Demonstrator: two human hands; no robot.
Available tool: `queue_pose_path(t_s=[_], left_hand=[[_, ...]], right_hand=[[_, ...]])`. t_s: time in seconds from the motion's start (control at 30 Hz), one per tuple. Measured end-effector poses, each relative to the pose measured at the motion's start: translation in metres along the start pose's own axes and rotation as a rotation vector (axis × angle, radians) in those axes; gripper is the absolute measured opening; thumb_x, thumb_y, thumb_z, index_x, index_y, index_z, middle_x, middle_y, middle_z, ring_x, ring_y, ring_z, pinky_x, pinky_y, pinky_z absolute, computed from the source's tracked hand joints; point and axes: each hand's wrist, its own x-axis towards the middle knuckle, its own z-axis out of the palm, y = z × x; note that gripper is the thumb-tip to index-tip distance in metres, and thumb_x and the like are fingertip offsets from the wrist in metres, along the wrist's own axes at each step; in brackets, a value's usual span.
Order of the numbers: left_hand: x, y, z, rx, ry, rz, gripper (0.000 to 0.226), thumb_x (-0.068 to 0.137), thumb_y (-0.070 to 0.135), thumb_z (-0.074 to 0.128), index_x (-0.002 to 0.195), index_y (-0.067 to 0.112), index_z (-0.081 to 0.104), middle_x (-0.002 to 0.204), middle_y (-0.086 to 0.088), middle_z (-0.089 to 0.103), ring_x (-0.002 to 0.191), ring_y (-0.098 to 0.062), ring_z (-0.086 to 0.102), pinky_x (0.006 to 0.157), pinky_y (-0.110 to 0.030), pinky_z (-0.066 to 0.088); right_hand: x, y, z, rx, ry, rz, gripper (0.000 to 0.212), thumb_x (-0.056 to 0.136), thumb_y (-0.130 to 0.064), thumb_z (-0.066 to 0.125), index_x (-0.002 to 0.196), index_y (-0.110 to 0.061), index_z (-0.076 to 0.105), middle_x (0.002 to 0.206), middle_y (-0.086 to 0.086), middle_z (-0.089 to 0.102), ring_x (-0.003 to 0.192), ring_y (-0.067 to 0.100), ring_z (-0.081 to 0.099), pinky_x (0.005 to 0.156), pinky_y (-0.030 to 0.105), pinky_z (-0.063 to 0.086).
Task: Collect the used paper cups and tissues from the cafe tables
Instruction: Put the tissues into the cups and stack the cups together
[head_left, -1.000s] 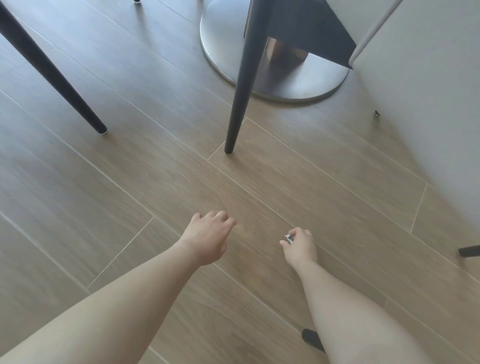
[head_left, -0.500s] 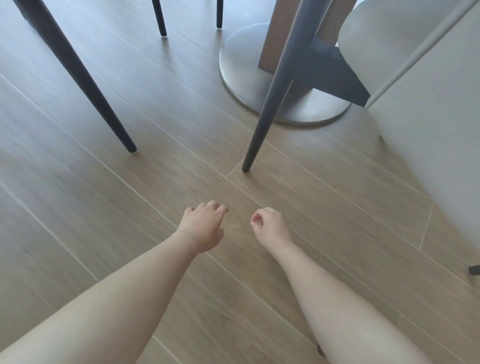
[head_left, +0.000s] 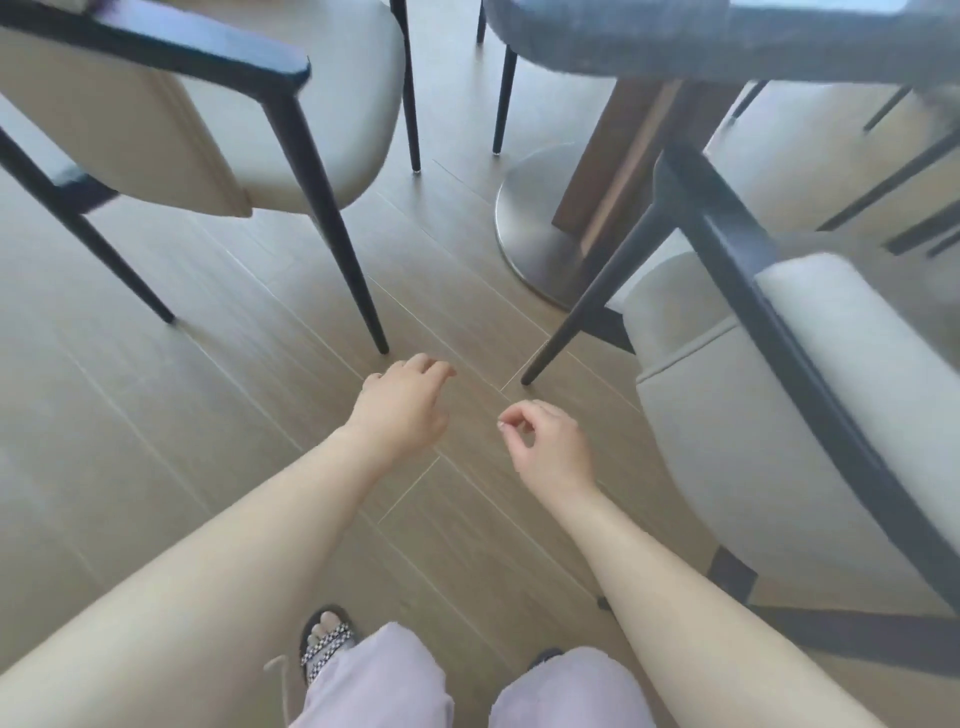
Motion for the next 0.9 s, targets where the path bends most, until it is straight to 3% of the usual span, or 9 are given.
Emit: queue_pose_path(t_s=[0.17,0.43,0.57,0.7,0.9], left_hand=[[-0.075,0.015,-0.122,-0.036,-0.005,-0.054,0.051,0.087,0.028,0.047,0.137,0.025,0.038,0.139,-0.001,0.041,0.124,-0.025,0.045,0.094,-0.041,0.042],[-0.152,0.028,-0.303,-0.086,0.122,-0.031,0.048,0.088,0.030,0.050,0.135,0.025,0.041,0.135,0.001,0.044,0.119,-0.025,0.048,0.092,-0.040,0.045],[-0.160,0.018,-0.364,-0.020,0.175,0.022,0.047,0.088,0.031,0.050,0.134,0.025,0.041,0.134,0.001,0.044,0.120,-0.024,0.047,0.093,-0.040,0.044],[-0.145,0.016,-0.408,-0.009,0.238,0.072,0.041,0.088,0.028,0.050,0.129,0.023,0.043,0.130,0.002,0.046,0.117,-0.023,0.047,0.088,-0.039,0.044],[-0.092,0.055,-0.448,0.001,0.251,0.220,0.047,0.089,0.027,0.051,0.134,0.025,0.041,0.136,0.003,0.043,0.121,-0.020,0.046,0.094,-0.039,0.043]], right_hand=[[-0.035,-0.123,-0.094,0.061,0.000,0.005,0.006,0.083,-0.024,0.062,0.080,-0.028,0.061,0.081,-0.015,0.060,0.076,0.002,0.051,0.062,0.005,0.033],[-0.055,-0.268,-0.226,0.132,0.112,0.008,0.016,0.083,-0.023,0.064,0.077,-0.037,0.059,0.078,-0.021,0.058,0.082,-0.011,0.052,0.065,-0.002,0.035],[-0.040,-0.311,-0.258,0.154,0.198,-0.002,0.014,0.082,-0.023,0.065,0.076,-0.035,0.061,0.076,-0.016,0.061,0.073,-0.004,0.055,0.062,0.006,0.038],[-0.013,-0.339,-0.275,0.166,0.266,-0.042,0.012,0.082,-0.024,0.065,0.076,-0.034,0.062,0.074,-0.016,0.060,0.076,-0.004,0.054,0.062,0.003,0.038],[0.033,-0.341,-0.314,0.197,0.357,-0.070,0.007,0.083,-0.020,0.065,0.080,-0.026,0.065,0.078,-0.014,0.062,0.070,0.002,0.054,0.063,0.007,0.040]])
